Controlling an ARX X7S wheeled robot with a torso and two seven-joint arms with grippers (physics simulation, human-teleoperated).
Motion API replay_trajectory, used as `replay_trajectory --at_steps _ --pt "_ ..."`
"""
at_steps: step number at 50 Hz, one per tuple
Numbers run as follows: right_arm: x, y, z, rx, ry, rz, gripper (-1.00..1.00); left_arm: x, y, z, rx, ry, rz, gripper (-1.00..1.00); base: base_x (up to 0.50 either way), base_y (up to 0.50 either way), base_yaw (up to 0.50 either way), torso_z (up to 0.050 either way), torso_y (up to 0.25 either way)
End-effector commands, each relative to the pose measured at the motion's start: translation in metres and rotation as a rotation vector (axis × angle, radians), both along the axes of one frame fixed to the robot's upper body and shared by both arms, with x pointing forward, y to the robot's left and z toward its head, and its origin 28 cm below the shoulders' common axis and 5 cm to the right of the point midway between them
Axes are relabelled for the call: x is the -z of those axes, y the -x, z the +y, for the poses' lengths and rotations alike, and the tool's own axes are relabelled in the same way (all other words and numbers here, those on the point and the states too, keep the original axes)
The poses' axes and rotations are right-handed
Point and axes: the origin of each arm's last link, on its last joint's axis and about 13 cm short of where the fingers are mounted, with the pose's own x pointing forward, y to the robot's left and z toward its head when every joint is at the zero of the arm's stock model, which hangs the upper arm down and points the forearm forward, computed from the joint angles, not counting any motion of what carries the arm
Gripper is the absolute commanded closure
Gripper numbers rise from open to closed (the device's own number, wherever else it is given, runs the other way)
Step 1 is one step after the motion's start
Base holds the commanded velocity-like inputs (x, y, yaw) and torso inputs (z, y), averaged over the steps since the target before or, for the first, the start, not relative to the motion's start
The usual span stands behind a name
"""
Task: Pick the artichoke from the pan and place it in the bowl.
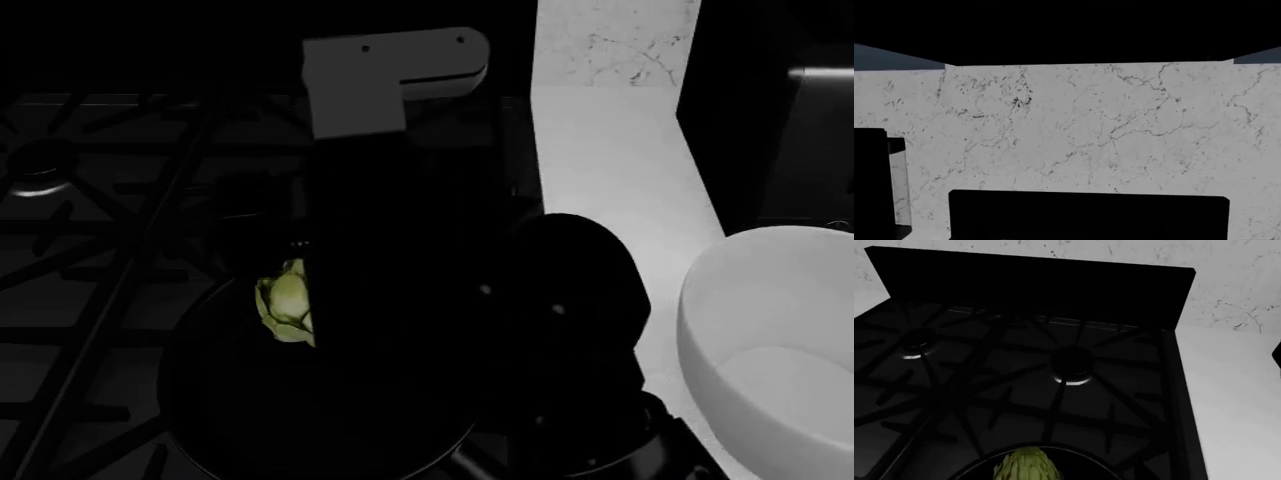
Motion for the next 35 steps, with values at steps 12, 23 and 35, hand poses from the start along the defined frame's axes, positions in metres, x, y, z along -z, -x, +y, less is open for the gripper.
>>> replay_trajectory --at_steps 12,23,35 --pt "0.007 0.001 0.012 -0.079 -0.012 0.032 -1.00 0.009 0.000 0.002 0.006 0.032 0.012 -1.00 0.00 0.00 0.00 0.000 0.000" --pt "0.013 -0.001 0.015 -0.101 -0.015 0.053 -1.00 0.011 -0.001 0.003 0.011 0.023 0.016 -1.00 0.00 0.00 0.00 0.000 0.000" --pt "0.016 -0.004 0.016 -0.104 -0.032 0.078 -1.00 0.012 -0.002 0.003 0.013 0.019 0.017 -1.00 0.00 0.00 0.00 0.000 0.000"
